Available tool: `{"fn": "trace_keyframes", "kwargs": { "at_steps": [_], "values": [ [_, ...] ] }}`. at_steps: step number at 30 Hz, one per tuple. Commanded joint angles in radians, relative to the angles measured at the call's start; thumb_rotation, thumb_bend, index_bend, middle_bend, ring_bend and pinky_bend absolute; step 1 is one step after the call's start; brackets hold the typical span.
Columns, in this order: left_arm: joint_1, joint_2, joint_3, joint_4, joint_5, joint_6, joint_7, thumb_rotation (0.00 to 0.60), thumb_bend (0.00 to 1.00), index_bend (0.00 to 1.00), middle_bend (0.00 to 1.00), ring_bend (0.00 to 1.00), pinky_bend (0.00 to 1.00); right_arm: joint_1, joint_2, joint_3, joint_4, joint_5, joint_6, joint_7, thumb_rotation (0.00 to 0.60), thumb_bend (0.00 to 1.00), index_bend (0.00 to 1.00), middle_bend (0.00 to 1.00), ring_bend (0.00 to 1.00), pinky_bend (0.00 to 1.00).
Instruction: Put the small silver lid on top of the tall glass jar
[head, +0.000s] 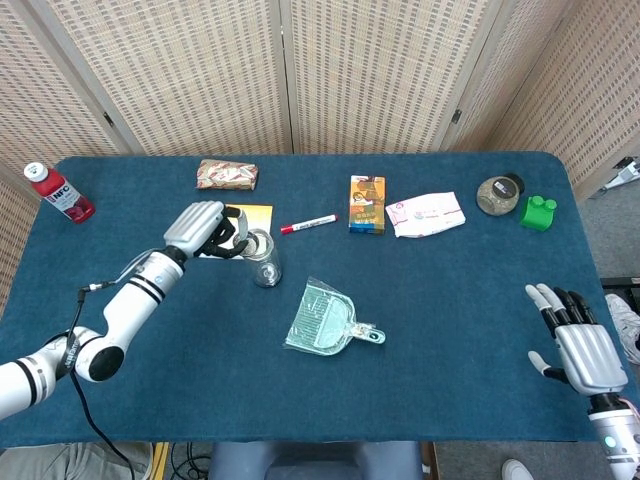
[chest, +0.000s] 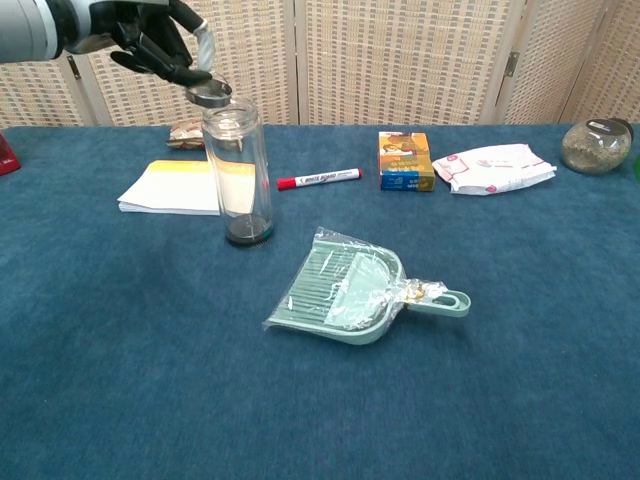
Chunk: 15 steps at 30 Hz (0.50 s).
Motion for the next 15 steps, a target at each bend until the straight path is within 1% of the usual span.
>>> {"fn": "trace_keyframes", "kwargs": {
  "at_steps": [1,5,15],
  "values": [
    [-0.013,-0.017,-0.004,0.014,-0.017,-0.004,0.005,0.600,0.54,0.62,0.93,0.91,1.00,0.000,0.000,0.000,0.001,0.001,-0.001,0.001,0.600,0.23,0.00,0.04,0.00,0.07],
    [-0.026,-0.032,-0.008,0.029,-0.038,-0.009,0.006,0.600,0.54,0.62,0.93,0.91,1.00,-0.001,0.000,-0.001,0.003,0.005,-0.001,0.003,0.600,0.23,0.00,0.04,0.00,0.07],
    [-0.037,-0.047,0.001,0.058,-0.059,-0.010,0.026,0.600,0.54,0.57,0.93,0.91,1.00,-0.004,0.003,-0.001,0.005,0.010,0.004,0.009,0.600,0.23,0.01,0.04,0.00,0.07]
  ]
}}
